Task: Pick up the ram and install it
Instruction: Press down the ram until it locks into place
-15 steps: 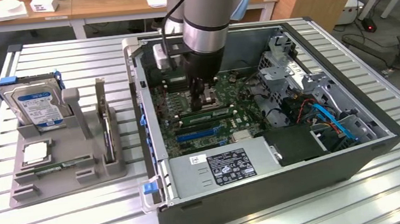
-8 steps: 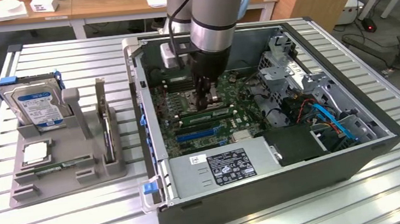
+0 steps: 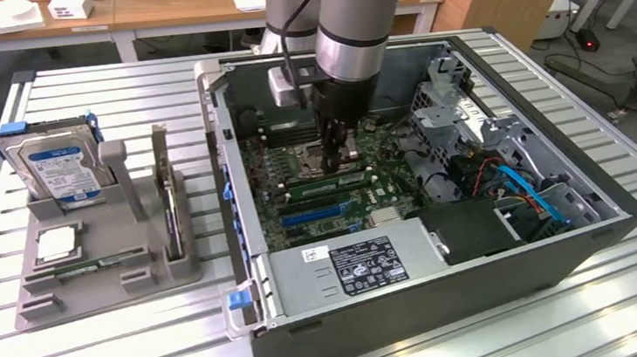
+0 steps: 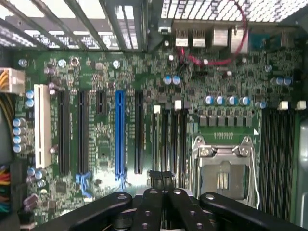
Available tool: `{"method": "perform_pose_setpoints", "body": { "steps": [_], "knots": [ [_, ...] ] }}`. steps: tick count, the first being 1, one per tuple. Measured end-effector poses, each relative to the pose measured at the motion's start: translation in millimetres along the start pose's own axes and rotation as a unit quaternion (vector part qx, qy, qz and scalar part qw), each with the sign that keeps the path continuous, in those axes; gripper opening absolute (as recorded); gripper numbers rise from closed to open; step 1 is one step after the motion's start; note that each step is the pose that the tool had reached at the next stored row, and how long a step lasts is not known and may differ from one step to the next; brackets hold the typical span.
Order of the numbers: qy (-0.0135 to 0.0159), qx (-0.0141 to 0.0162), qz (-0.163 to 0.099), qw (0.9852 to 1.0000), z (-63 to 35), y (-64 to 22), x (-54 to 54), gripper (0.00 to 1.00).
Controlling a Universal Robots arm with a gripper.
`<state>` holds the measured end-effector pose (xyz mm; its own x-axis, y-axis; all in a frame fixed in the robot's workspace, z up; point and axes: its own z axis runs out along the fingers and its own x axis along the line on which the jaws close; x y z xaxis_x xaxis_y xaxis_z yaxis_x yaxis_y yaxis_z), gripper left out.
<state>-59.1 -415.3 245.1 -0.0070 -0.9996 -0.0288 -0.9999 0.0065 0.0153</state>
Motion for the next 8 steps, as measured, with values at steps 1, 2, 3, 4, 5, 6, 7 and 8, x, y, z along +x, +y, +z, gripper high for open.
{"method": "perform_pose_setpoints", "body": {
  "steps": [1, 2, 3, 4, 5, 6, 7, 8],
  "knots": [
    [0.0000, 0.0000, 0.000, 1.0000, 0.0, -2.3, 0.0, 0.09],
    [0.0000, 0.0000, 0.000, 1.0000, -0.1, -4.3, 0.0, 0.09],
    [0.0000, 0.0000, 0.000, 1.0000, -0.1, -6.3, 0.0, 0.09],
    [0.0000, 0.0000, 0.000, 1.0000, -0.1, -8.2, 0.0, 0.09],
    [0.0000, 0.0000, 0.000, 1.0000, -0.2, -9.7, 0.0, 0.09],
    [0.0000, 0.0000, 0.000, 1.0000, -0.2, -10.8, 0.0, 0.09],
    [0.0000, 0.0000, 0.000, 1.0000, -0.2, -11.3, 0.0, 0.09],
    [0.0000, 0.0000, 0.000, 1.0000, -0.2, -11.3, 0.0, 0.09]
  ]
}}
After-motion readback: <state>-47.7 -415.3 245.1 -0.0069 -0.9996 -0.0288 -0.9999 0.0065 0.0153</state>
